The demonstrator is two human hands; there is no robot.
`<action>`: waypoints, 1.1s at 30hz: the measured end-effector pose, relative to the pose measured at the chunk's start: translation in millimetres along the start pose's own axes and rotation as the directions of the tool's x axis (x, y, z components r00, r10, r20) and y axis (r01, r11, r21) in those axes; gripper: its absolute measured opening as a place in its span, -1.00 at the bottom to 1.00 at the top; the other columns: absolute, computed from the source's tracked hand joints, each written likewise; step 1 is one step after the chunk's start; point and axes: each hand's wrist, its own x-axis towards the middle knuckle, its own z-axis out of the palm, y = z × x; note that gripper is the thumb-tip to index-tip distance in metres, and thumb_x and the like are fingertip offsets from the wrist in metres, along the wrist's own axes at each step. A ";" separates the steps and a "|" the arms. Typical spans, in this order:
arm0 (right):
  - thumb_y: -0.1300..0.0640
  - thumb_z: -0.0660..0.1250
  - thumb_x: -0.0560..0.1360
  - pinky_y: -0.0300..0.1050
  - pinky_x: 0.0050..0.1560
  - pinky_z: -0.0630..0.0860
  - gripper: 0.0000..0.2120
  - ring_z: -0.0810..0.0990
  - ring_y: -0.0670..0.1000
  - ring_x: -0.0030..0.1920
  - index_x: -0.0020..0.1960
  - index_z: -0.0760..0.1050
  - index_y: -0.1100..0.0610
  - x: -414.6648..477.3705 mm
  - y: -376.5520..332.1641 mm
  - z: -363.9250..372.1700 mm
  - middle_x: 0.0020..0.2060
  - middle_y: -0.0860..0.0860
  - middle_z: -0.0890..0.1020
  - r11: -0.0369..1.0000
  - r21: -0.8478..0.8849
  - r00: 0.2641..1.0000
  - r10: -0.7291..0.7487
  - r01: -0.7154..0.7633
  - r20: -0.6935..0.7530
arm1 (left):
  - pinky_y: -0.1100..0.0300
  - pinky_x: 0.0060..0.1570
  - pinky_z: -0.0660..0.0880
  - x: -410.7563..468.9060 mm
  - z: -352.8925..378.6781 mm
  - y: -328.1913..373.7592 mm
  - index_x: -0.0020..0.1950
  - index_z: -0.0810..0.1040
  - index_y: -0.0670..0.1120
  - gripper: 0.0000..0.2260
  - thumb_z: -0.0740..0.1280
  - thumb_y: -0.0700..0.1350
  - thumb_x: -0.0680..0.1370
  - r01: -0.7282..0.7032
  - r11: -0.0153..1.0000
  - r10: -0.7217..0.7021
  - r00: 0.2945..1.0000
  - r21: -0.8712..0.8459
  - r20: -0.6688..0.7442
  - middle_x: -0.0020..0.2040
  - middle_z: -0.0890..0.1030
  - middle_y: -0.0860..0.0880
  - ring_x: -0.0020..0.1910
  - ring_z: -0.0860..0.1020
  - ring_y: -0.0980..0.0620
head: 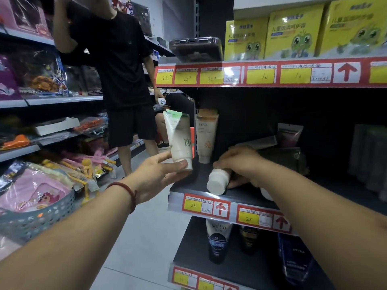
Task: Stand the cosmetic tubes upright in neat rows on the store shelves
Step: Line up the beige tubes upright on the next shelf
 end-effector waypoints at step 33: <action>0.11 0.59 0.31 0.13 0.04 0.63 -0.64 0.65 0.05 0.02 0.05 0.56 0.07 82.5 15.6 37.4 0.02 0.00 0.67 0.958 -0.088 0.909 -0.287 0.273 -0.301 | 0.03 0.06 0.64 47.0 -21.3 -23.5 0.39 0.44 -0.28 -0.58 0.24 -0.43 0.53 -0.024 0.982 0.032 0.998 -0.186 0.044 0.29 0.58 -0.30 0.23 0.61 -0.23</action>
